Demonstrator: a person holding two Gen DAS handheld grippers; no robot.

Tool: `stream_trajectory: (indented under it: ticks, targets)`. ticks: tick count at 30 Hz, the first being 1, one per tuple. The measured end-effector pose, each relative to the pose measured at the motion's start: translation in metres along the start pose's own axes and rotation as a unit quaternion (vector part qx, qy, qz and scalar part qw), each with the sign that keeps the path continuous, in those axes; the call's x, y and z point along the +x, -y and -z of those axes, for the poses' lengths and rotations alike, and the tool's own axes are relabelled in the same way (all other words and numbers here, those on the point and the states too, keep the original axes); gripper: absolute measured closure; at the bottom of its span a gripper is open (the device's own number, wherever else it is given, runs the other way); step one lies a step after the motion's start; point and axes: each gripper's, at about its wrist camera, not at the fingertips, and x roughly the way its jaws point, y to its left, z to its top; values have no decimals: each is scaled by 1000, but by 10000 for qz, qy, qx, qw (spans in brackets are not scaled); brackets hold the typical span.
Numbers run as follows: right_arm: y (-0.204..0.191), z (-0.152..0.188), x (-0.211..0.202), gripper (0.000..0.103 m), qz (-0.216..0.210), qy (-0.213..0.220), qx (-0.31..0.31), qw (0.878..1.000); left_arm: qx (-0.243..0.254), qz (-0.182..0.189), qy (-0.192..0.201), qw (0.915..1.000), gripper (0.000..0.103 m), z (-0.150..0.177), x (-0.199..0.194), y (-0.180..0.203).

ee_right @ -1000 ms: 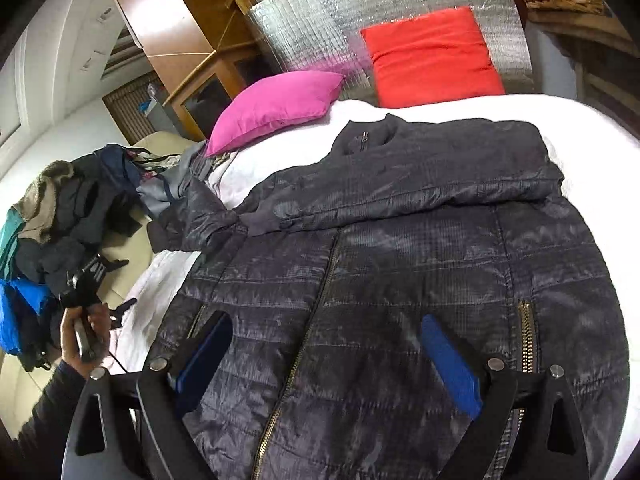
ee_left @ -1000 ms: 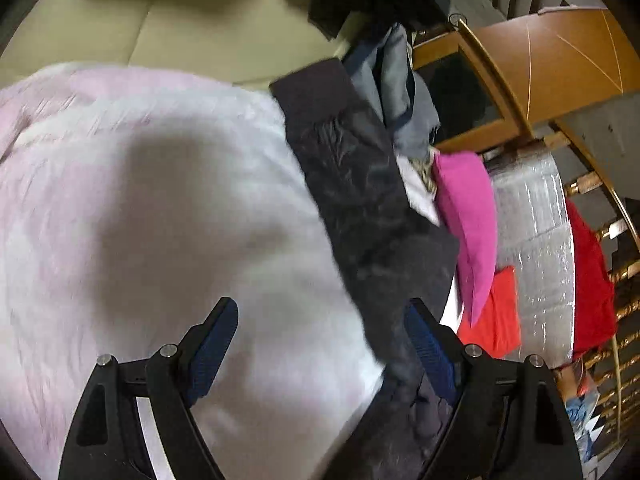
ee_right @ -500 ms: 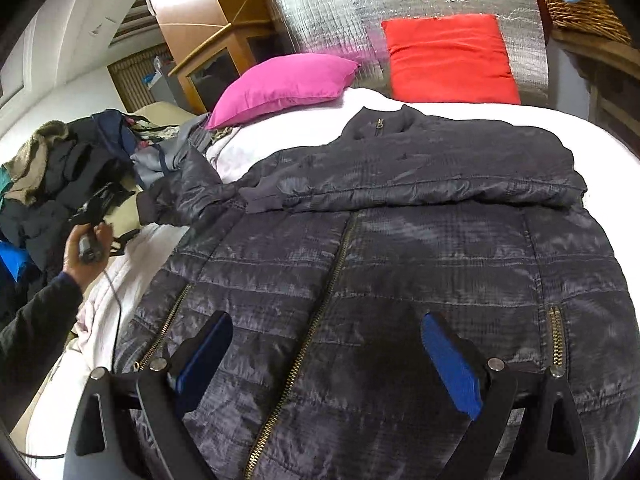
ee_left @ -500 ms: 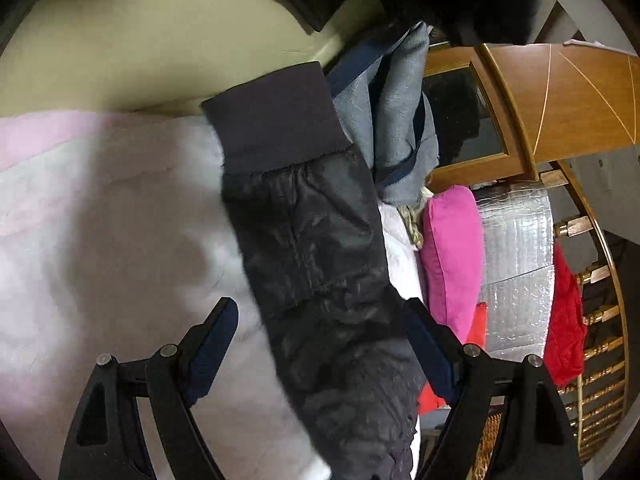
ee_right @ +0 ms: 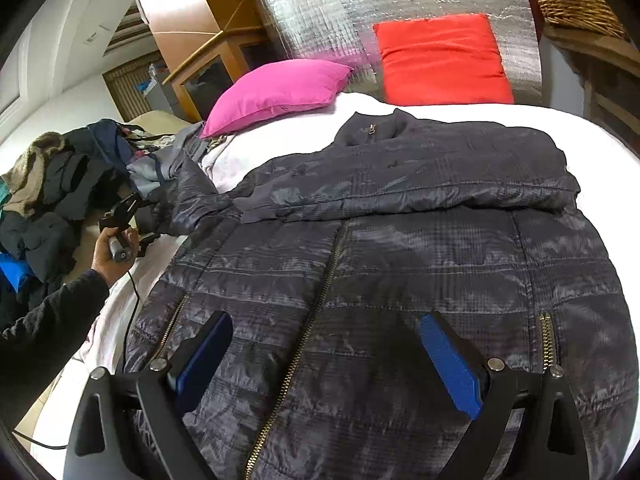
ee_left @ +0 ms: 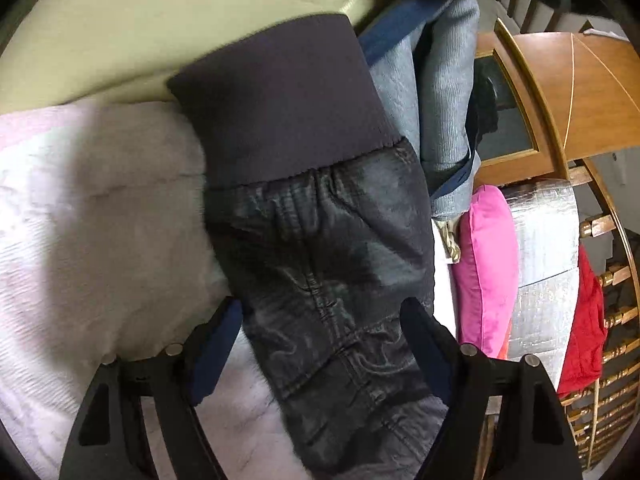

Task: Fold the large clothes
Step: 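Grasp the other sleeve's ribbed cuff with the left gripper, then lift the sleeve with the left gripper and fold it across the jacket body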

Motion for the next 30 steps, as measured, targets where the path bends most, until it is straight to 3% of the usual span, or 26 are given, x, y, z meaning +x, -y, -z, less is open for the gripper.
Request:
stream_trajectory:
  ticks: [7,9,17,19,20,21,25,30]
  targets:
    - [1,3,4,6,-42,-18,22,10000,-273,-68,95,9996,32,-5,10,-8]
    - [3,4,4,6,-46,-23,61,10000,-395,-80,113,9991,41,-7,7,-13]
    - [4,1,0,6,-38,41,75,10000,-283,-283,111,9991,44,-12,11,-15]
    - [1,2,-3,6,-36,58,33,10000,-176,-525,87,9984,68,-13,19,-11]
    - [1,1,-4,6,-32,80,19,10000,-204,-603,59,9980,87,-14,22,-11]
    - [0,1,-6,6,-32,103,12,9999,-245,-685,59,9973,92,-15,21,-14]
    - [7,0,-10,6,-20,143,102,9998,34,-837,176,9963,97,-17,10,-2]
    - [16,1,-22,6,-41,249,271,9993,683,-802,404,9936,99,-12,-11,48]
